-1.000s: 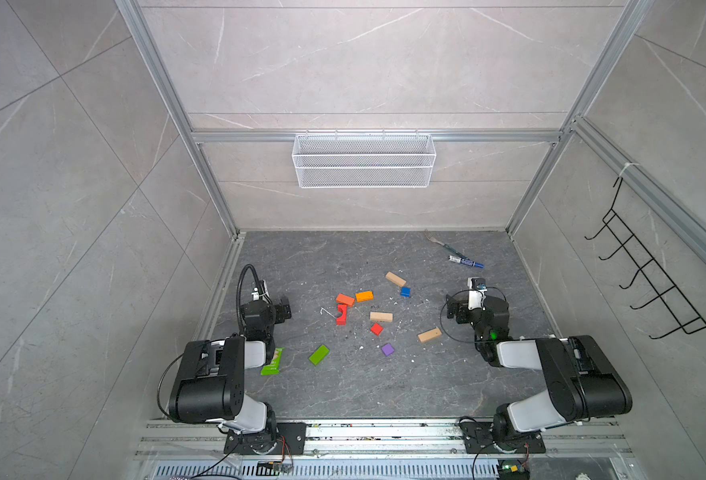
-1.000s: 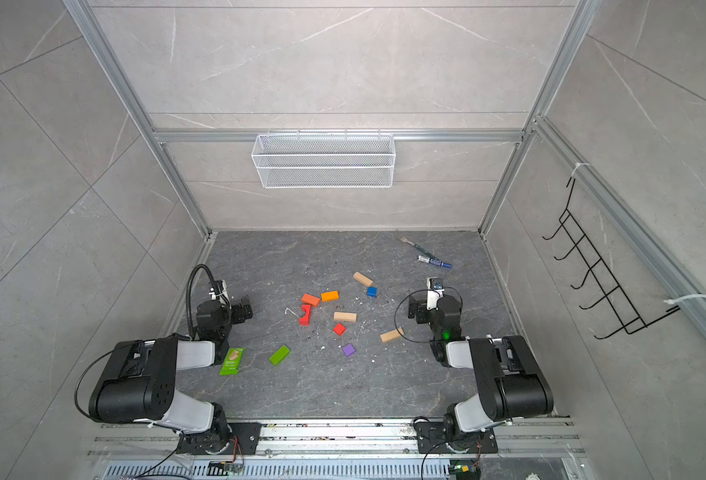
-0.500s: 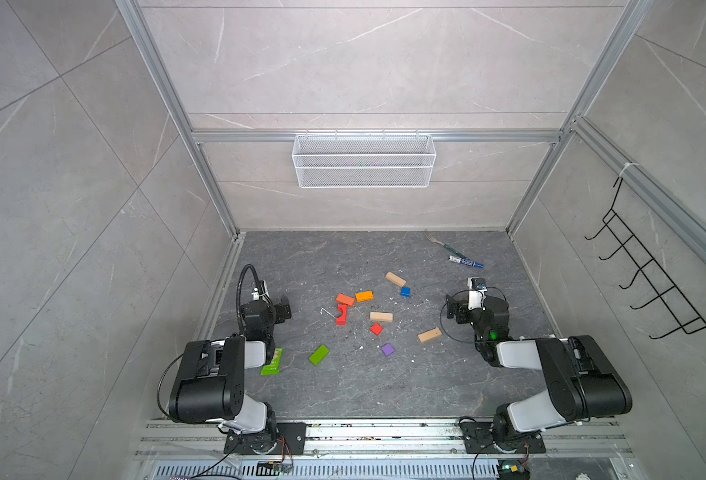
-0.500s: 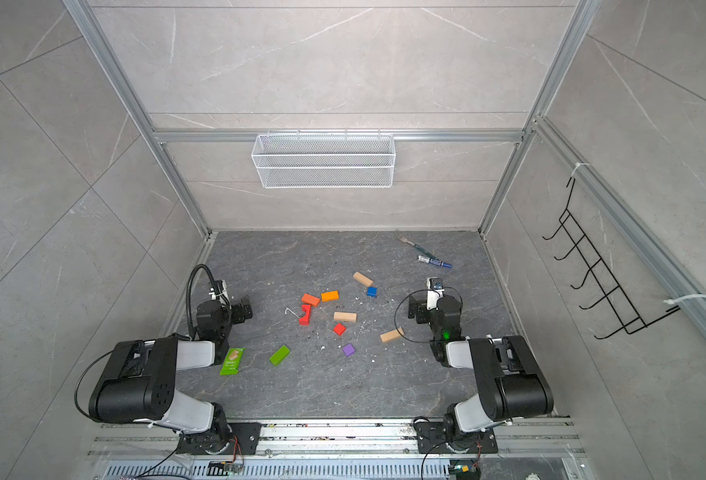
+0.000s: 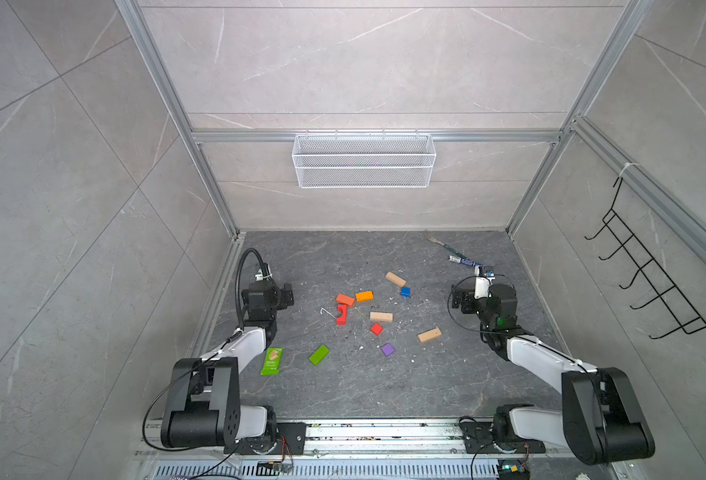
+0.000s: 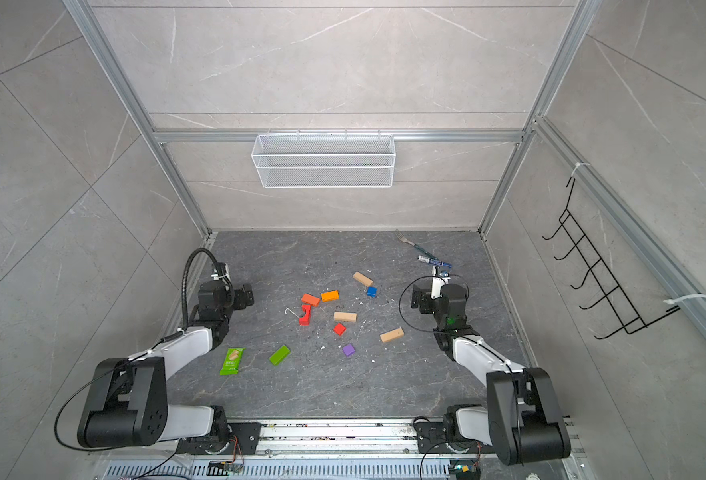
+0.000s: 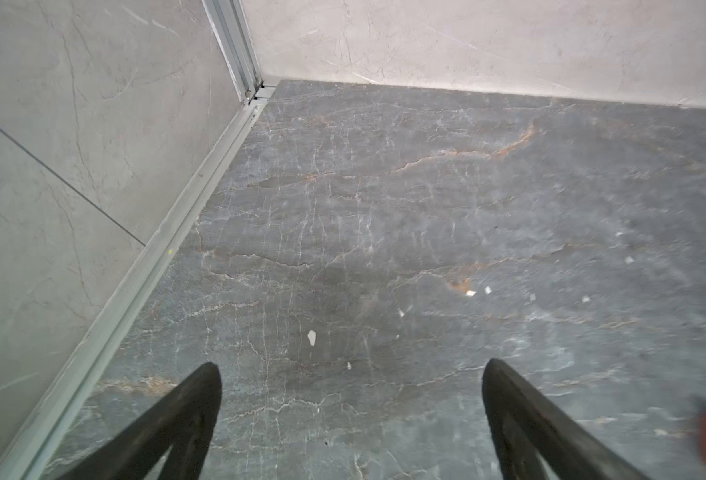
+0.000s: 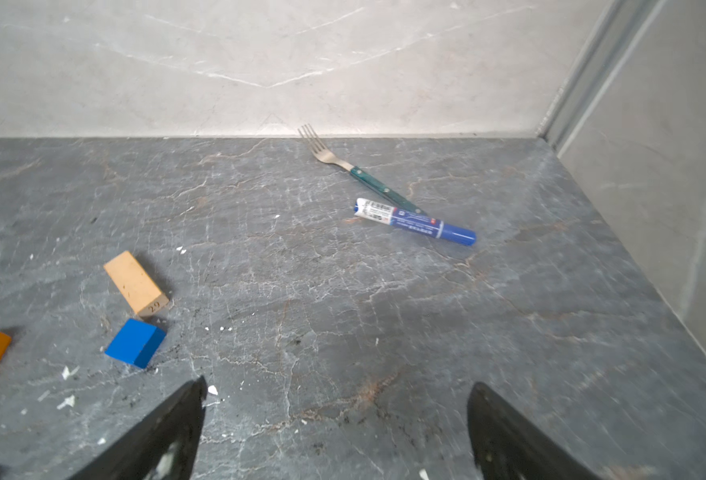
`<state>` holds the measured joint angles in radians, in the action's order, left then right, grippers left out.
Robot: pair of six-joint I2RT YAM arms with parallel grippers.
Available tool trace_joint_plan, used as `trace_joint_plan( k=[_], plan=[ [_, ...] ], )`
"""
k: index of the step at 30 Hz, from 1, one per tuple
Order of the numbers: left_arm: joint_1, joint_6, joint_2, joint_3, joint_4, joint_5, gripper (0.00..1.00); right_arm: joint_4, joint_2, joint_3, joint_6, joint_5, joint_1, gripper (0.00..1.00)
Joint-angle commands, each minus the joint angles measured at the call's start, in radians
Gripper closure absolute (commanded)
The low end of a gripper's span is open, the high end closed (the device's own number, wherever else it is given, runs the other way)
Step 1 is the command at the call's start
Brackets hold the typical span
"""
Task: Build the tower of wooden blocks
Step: 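Reach the left gripper toward the natural wood bar while the right arm rises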
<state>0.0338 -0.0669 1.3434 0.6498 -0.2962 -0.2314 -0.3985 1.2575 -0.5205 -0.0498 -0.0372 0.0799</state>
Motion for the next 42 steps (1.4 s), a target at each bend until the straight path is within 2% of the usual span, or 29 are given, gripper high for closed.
trace_joint_plan(
  k=[1, 4, 9, 14, 17, 20, 23, 25, 30, 35, 38, 42],
  plan=[
    [0.018, -0.107, -0.049, 0.166, 0.374, -0.009, 0.01, 0.292, -0.066, -0.084, -0.087, -0.074, 0.011, 0.01],
    [0.048, -0.163, -0.039, 0.3, 0.595, 0.036, 0.01, 0.483, -0.079, -0.185, -0.123, -0.077, 0.025, 0.01],
    [0.123, -0.262, 0.007, 0.5, 0.852, 0.143, 0.02, 0.722, -0.079, -0.327, -0.208, -0.05, 0.055, 0.01],
    [0.265, -0.277, 0.066, 0.671, 1.007, 0.137, 0.0, 0.945, -0.033, -0.478, -0.293, -0.022, 0.073, 0.01],
    [0.302, -0.322, 0.123, 0.764, 1.094, 0.177, 0.01, 0.91, -0.067, -0.452, -0.323, -0.007, 0.073, 0.01],
    [0.333, -0.359, 0.168, 0.829, 1.159, 0.208, 0.01, 0.869, -0.059, -0.444, -0.339, 0.063, 0.074, 0.01],
    [0.389, -0.383, 0.172, 0.838, 1.165, 0.2, 0.0, 0.986, 0.028, -0.54, -0.338, 0.107, 0.075, 0.01],
    [0.418, -0.444, 0.182, 0.846, 1.174, 0.186, 0.01, 0.987, 0.048, -0.531, -0.341, 0.142, 0.075, 0.01],
    [0.465, -0.487, 0.229, 0.855, 1.194, 0.305, 0.01, 0.897, -0.033, -0.437, -0.398, 0.081, 0.074, 0.01],
    [0.54, -0.492, 0.263, 0.864, 1.165, 0.266, 0.02, 0.936, -0.053, -0.449, -0.381, 0.08, 0.077, 0.01],
    [0.573, -0.497, 0.32, 0.897, 1.17, 0.255, 0.09, 0.933, -0.068, -0.436, -0.372, 0.078, 0.077, 0.01],
    [0.62, -0.496, 0.421, 0.956, 1.186, 0.245, 0.1, 0.931, -0.066, -0.441, -0.378, 0.099, 0.079, 0.01]
  ],
)
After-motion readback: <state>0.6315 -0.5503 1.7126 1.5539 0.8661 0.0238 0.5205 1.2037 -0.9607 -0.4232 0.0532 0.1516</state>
